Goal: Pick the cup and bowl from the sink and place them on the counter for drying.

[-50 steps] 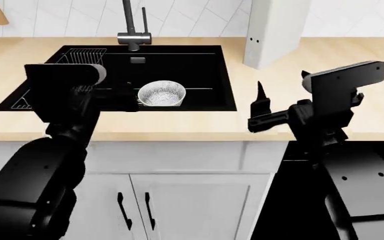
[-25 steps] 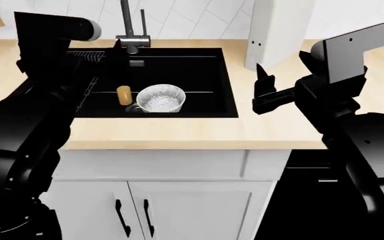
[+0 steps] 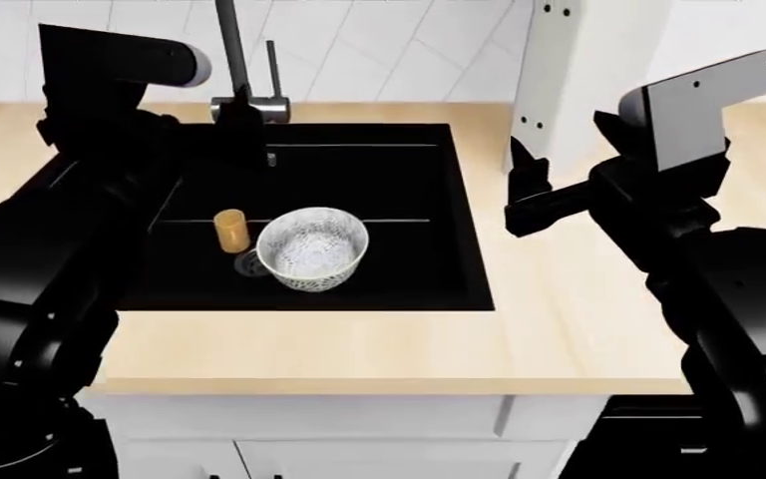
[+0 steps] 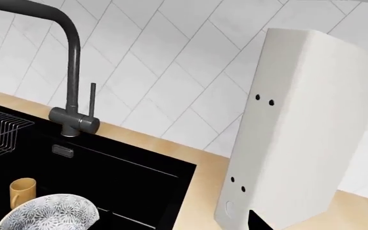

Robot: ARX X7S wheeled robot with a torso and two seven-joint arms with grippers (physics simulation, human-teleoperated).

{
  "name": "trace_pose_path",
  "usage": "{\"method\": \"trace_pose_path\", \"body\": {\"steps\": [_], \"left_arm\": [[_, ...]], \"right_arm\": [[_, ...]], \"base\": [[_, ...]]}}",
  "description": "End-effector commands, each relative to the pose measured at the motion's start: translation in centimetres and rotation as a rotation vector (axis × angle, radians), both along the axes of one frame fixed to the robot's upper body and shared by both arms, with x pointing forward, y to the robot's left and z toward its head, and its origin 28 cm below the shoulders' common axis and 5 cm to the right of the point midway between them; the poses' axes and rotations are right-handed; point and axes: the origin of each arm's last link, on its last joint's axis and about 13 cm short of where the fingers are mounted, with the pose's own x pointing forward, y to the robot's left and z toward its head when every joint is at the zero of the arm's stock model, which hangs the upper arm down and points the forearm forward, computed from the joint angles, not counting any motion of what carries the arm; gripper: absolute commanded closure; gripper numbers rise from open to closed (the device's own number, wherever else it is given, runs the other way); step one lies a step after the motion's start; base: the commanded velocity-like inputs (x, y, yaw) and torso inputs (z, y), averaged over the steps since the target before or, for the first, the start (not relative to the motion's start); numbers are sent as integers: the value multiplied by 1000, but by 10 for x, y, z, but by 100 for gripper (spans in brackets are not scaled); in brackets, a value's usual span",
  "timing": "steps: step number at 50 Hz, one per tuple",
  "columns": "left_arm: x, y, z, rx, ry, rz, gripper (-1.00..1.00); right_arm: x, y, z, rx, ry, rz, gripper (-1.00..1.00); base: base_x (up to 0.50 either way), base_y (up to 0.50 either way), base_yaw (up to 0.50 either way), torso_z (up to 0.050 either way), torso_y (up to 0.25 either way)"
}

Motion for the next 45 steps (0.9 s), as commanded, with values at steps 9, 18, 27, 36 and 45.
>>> {"method": "trace_pose_path", "body": {"steps": [9, 18, 27, 36, 45], "left_arm": [[8, 5, 10, 14, 5, -8, -100], [9, 6, 8, 24, 24, -8, -100], [7, 11, 0, 42, 53, -6, -100], [6, 9, -2, 49, 63, -10, -100], [4, 7, -9, 46, 77, -11, -100]], "right_arm": [[6, -2, 29, -12, 16, 31, -100], [11, 4, 38, 20, 63, 102, -100], [4, 5, 13, 42, 132, 117, -100], [7, 7, 17, 30, 123, 135, -100], [6, 7, 12, 35, 133, 126, -100]], "base": [[417, 22, 0, 0, 2], [339, 12, 0, 0, 0], [241, 0, 0, 0, 1], [239, 0, 0, 0, 0], [238, 81, 0, 0, 1]]}}
